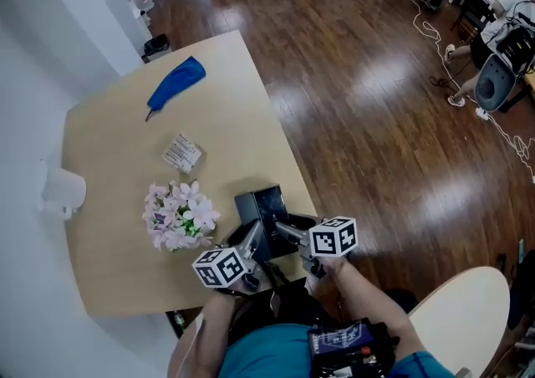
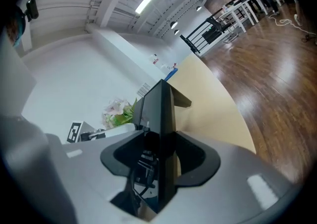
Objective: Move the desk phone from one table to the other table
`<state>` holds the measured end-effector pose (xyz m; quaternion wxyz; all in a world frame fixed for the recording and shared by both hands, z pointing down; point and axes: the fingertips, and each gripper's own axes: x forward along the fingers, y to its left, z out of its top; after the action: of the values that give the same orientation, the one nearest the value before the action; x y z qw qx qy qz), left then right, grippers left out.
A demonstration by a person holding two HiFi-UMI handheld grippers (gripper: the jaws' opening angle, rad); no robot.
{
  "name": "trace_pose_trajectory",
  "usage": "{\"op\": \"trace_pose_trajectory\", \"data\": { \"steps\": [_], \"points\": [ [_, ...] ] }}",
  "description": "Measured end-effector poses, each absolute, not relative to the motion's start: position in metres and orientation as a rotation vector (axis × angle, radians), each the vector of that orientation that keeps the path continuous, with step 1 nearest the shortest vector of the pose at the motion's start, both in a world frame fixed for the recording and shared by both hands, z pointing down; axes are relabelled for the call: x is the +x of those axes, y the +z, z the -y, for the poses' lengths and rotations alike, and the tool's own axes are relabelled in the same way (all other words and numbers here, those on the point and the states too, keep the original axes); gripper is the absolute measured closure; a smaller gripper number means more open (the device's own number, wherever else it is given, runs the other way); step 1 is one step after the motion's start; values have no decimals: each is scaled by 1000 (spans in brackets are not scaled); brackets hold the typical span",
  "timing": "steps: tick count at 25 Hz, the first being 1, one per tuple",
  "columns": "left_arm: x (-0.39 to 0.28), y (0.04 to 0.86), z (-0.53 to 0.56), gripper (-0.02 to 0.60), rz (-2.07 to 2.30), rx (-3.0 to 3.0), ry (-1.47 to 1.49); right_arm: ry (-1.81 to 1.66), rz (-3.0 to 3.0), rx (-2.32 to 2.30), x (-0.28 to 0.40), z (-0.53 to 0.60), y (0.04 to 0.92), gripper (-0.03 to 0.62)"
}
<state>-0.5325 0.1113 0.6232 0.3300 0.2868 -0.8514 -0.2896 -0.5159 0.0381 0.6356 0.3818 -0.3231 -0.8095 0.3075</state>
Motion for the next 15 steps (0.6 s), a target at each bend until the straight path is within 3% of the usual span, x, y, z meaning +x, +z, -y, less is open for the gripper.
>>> {"op": "trace_pose_trajectory", "data": {
  "steps": [15],
  "points": [
    [-531,638,-116,391,2233,767,-729,802,2080,-767,-514,-43,652,396]
  ]
}}
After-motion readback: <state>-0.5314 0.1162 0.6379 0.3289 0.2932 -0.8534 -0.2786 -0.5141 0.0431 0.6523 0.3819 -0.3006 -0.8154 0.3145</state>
